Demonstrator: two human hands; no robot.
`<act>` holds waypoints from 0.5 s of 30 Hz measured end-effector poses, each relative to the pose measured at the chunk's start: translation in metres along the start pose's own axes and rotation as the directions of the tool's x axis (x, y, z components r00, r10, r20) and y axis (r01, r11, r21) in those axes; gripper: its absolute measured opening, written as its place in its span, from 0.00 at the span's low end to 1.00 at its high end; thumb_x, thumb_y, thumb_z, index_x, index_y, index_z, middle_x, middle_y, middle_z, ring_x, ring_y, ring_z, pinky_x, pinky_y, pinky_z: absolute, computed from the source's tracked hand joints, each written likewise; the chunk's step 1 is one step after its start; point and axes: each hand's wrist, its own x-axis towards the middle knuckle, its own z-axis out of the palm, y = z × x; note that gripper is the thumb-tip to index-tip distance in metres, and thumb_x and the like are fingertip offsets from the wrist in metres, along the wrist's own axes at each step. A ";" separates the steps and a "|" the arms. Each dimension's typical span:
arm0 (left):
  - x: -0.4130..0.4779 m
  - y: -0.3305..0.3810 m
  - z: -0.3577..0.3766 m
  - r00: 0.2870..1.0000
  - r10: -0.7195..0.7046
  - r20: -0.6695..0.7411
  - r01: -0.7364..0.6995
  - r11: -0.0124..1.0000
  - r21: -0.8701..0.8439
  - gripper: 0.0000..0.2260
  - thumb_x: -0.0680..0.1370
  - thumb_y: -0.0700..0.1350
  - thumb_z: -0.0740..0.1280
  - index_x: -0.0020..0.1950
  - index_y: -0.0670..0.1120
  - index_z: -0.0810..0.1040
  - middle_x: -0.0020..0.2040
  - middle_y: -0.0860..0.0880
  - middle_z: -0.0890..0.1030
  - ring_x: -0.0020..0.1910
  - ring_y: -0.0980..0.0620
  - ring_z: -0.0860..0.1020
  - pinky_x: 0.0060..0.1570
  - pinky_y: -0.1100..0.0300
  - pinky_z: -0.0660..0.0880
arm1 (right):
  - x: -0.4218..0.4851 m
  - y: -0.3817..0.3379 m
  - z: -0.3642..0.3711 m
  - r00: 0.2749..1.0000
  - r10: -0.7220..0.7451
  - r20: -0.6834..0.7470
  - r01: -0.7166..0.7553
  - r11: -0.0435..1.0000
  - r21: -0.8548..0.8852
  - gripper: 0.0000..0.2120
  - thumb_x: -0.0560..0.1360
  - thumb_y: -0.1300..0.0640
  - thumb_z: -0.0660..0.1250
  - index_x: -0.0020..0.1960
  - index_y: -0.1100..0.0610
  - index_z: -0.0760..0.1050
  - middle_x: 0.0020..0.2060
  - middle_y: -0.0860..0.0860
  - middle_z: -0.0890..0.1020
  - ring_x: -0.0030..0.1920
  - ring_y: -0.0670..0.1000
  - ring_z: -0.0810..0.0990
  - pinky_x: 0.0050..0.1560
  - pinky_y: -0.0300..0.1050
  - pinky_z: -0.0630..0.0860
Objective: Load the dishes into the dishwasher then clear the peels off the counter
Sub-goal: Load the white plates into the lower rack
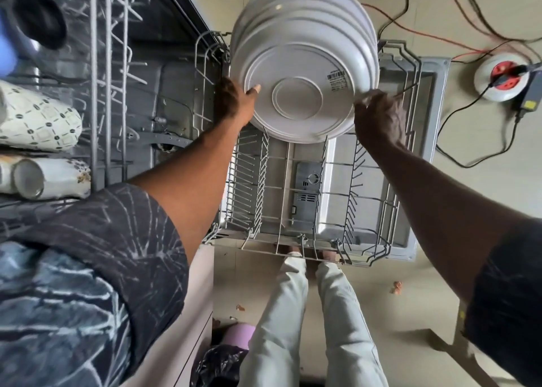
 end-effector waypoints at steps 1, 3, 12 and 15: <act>-0.005 -0.002 0.000 1.000 -0.005 -0.006 0.006 0.999 0.044 0.35 0.81 0.62 0.63 0.77 0.37 0.63 0.74 0.36 0.68 0.72 0.39 0.69 0.68 0.50 0.68 | -0.006 0.001 -0.001 0.999 -0.035 0.003 0.035 0.999 -0.040 0.18 0.83 0.50 0.60 0.67 0.60 0.71 0.64 0.60 0.75 0.61 0.59 0.73 0.50 0.46 0.65; -0.017 -0.007 0.002 1.000 0.014 -0.026 -0.011 0.992 0.124 0.32 0.80 0.63 0.62 0.70 0.38 0.71 0.69 0.36 0.74 0.67 0.38 0.72 0.64 0.47 0.72 | -0.021 0.000 0.000 0.992 -0.124 0.033 0.127 0.983 -0.129 0.16 0.81 0.54 0.63 0.66 0.61 0.71 0.60 0.62 0.77 0.57 0.60 0.76 0.50 0.50 0.70; -0.133 -0.014 -0.015 0.899 0.425 0.105 -0.436 0.848 0.301 0.32 0.79 0.66 0.59 0.69 0.40 0.73 0.69 0.40 0.75 0.72 0.40 0.68 0.72 0.48 0.61 | -0.101 -0.014 -0.046 0.847 -0.476 0.236 0.528 0.807 -0.264 0.26 0.81 0.46 0.60 0.75 0.57 0.64 0.74 0.58 0.67 0.74 0.60 0.63 0.72 0.57 0.58; -0.187 -0.005 -0.044 0.919 0.367 0.145 -0.393 0.882 0.261 0.42 0.77 0.71 0.47 0.79 0.40 0.63 0.79 0.40 0.64 0.79 0.41 0.58 0.78 0.46 0.54 | -0.139 -0.018 -0.077 0.826 -0.486 0.285 0.553 0.797 -0.243 0.28 0.82 0.45 0.57 0.78 0.57 0.61 0.77 0.58 0.63 0.77 0.61 0.59 0.76 0.59 0.54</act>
